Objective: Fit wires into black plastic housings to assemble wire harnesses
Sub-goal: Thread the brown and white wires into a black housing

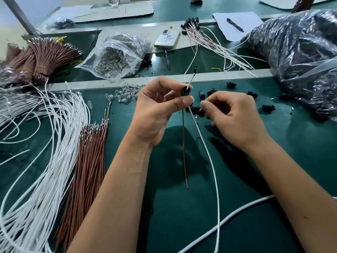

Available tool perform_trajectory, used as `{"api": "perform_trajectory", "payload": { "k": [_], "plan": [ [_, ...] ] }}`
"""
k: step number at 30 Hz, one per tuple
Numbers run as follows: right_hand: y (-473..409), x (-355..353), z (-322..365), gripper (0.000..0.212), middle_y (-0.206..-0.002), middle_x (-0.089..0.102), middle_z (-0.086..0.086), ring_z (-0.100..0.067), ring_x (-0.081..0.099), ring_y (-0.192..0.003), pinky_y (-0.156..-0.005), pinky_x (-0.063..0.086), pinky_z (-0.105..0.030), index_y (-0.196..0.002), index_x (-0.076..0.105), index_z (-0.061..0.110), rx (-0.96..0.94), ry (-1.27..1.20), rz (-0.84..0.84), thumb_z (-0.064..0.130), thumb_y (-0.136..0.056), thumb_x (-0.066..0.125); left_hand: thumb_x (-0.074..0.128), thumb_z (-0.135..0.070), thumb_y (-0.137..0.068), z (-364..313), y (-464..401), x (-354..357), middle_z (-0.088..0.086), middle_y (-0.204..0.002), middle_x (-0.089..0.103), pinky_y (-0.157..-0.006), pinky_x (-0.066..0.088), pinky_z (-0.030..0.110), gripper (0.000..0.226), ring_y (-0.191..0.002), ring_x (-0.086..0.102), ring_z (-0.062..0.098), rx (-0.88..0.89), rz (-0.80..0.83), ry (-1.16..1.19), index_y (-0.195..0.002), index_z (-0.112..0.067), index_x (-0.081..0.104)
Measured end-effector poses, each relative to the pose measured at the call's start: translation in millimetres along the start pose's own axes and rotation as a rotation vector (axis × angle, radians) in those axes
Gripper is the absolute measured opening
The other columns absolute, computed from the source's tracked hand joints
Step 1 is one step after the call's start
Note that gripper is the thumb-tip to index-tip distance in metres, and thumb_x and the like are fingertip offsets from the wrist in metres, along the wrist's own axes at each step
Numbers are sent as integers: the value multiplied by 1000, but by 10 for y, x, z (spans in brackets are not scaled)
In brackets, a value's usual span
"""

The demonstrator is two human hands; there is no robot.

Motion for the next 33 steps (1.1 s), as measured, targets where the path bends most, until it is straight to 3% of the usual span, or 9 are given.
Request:
{"api": "perform_trajectory", "payload": {
  "k": [2,6,13,17,23,33],
  "plan": [
    [23,31,106,12,-72,70,-1,-26,63,-60,-59,53,-42,-92,75,13,-74,-140,22,22,-98,71,69,17,-68,8,-1,9,3,-82,73,-77,52,21,36,-81,68,12,3,2,-4,-70,-19,73],
    [64,141,259,7,-72,66,16,-23,63,-60,-56,46,-25,-96,75,15,-157,-171,36,22,-95,76,68,19,-68,26,-4,18,5,-82,73,-75,53,24,35,-80,69,14,-5,14,11,-72,-16,72],
    [62,95,246,17,-74,66,14,-20,61,-60,-59,46,-27,-91,74,20,-156,-183,-36,37,-94,76,67,19,-69,72,6,98,7,-83,75,-73,55,24,35,-79,71,15,-30,61,17,-73,-16,72],
    [60,100,253,13,-70,62,10,-18,58,-58,-59,44,-25,-88,75,20,-169,-199,-23,32,-93,77,66,19,-71,97,5,123,7,-83,74,-74,56,26,34,-78,70,16,-40,61,6,-72,-15,71],
    [47,143,232,6,-74,62,11,-19,62,-64,-64,48,-27,-90,79,7,-192,-123,25,12,-91,80,65,17,-73,70,27,114,7,-83,74,-75,56,25,33,-81,71,14,-45,51,34,-74,-15,71],
    [57,192,239,5,-78,69,5,-13,63,-69,-69,48,-21,-85,79,10,-214,-26,53,7,-87,82,63,18,-73,-42,34,159,4,-82,74,-72,54,21,40,-79,70,11,-15,83,72,-71,-21,74]
  ]
}}
Point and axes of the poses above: each hand's wrist, its own y-axis away from the middle knuckle, its own x-axis out of the palm, z = x × y, the point moved 9 cm from there along -y, towards the middle knuckle
